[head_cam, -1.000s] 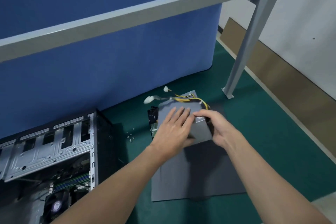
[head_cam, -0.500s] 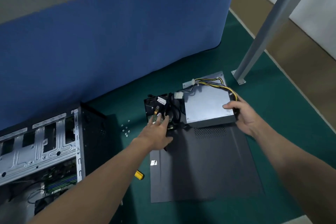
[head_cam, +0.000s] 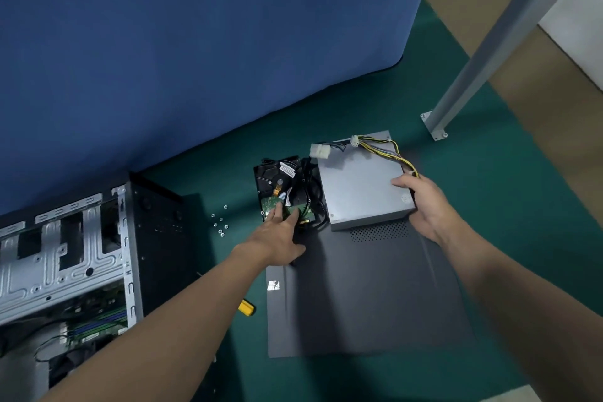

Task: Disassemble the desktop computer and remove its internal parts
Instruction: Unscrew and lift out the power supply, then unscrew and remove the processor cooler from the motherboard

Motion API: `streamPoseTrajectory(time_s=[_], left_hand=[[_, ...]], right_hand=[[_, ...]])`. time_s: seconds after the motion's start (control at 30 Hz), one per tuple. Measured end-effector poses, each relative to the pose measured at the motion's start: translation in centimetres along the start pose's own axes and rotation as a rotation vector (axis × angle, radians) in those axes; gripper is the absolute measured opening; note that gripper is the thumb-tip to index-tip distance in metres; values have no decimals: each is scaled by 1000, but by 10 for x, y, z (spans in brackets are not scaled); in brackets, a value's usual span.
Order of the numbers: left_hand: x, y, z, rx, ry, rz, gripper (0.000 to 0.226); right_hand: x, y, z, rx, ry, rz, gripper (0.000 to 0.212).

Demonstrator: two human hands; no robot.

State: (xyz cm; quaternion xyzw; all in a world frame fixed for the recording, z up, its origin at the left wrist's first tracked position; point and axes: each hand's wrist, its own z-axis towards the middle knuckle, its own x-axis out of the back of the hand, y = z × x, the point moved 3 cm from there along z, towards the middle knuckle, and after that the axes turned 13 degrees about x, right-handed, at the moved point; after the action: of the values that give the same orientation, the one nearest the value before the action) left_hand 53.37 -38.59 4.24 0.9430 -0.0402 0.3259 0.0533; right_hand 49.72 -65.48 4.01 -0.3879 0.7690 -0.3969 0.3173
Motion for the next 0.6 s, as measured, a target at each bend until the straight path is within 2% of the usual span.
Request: streamPoseTrajectory(time_s=[0.1,0.23,0.33,0.4,0.47,0.53,0.6], left_hand=[[0,0,-2,1,2,-20,83],[-4,0,-9,13,1,-41,80],[-8,-1,-21,13,37,14,76],[-7,-4,-32,-10,88,72,75],[-6,-10,-43,-40,163,113,75],[-5,-19,-57,-53,265,109,71],[-6,-33,-75,-60,399,91,64]], right_hand=[[1,-2,-3,36,17,-133,18],[2,-10,-10,187,49,-430,15],[-4,-9,-21,294,106,-707,33],[-9,-9,-31,339,176,-963,54],[-19,-14,-42,398,260,-1229,65],[-36,-19,-55,501,292,-1381,65],[-59,-14,-75,601,249,-1411,58]])
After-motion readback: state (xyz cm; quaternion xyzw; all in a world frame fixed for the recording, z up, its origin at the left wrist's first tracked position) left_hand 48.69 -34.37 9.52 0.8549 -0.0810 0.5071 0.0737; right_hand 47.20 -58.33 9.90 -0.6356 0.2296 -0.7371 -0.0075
